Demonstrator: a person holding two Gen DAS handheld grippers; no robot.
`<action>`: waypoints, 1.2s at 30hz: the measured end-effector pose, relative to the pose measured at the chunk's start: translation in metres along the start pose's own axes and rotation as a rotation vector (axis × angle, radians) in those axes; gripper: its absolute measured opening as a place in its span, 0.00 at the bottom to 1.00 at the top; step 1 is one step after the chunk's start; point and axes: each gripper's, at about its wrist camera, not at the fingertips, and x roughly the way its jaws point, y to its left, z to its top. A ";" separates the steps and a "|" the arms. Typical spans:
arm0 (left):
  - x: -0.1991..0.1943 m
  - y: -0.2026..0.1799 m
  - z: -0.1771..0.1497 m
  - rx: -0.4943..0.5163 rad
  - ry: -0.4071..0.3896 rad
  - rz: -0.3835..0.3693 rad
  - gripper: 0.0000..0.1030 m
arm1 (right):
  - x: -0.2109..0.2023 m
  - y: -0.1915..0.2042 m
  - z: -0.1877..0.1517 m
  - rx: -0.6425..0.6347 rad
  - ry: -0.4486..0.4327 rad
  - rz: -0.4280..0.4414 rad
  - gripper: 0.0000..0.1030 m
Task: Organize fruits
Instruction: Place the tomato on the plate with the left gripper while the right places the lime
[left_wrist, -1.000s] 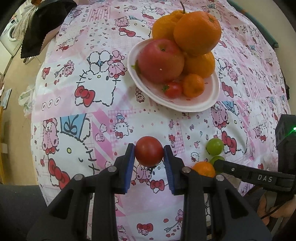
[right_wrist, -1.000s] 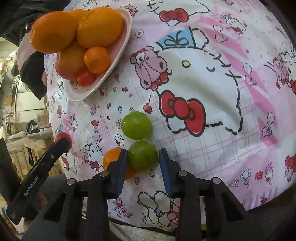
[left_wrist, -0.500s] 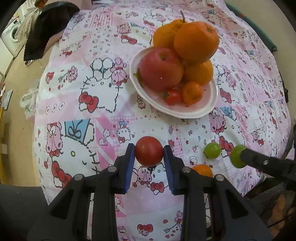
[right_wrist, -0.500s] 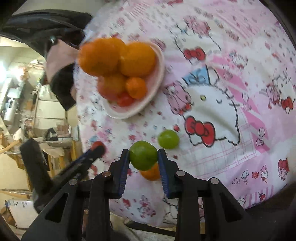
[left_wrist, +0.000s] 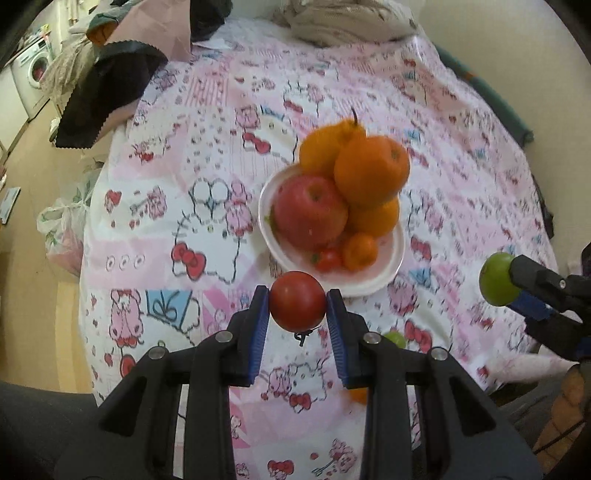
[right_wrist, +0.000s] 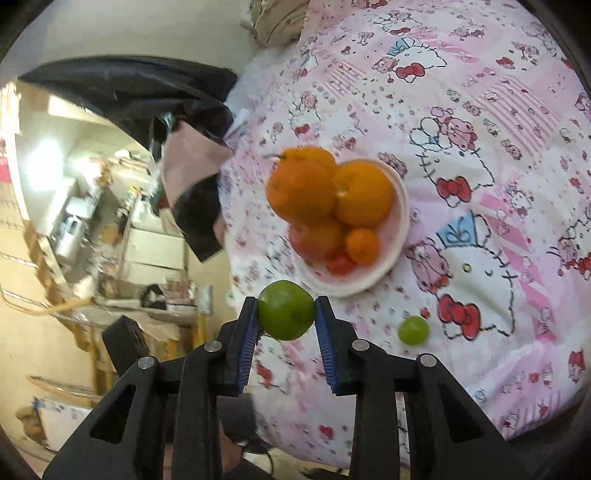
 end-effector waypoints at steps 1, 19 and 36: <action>-0.001 -0.001 0.004 0.004 -0.004 0.000 0.26 | 0.000 0.000 0.004 -0.002 -0.005 0.000 0.32; 0.068 -0.040 0.040 0.123 0.096 -0.059 0.26 | 0.069 -0.042 0.057 0.012 0.074 -0.130 0.32; 0.119 -0.043 0.035 0.092 0.200 -0.029 0.27 | 0.110 -0.068 0.059 0.018 0.141 -0.201 0.32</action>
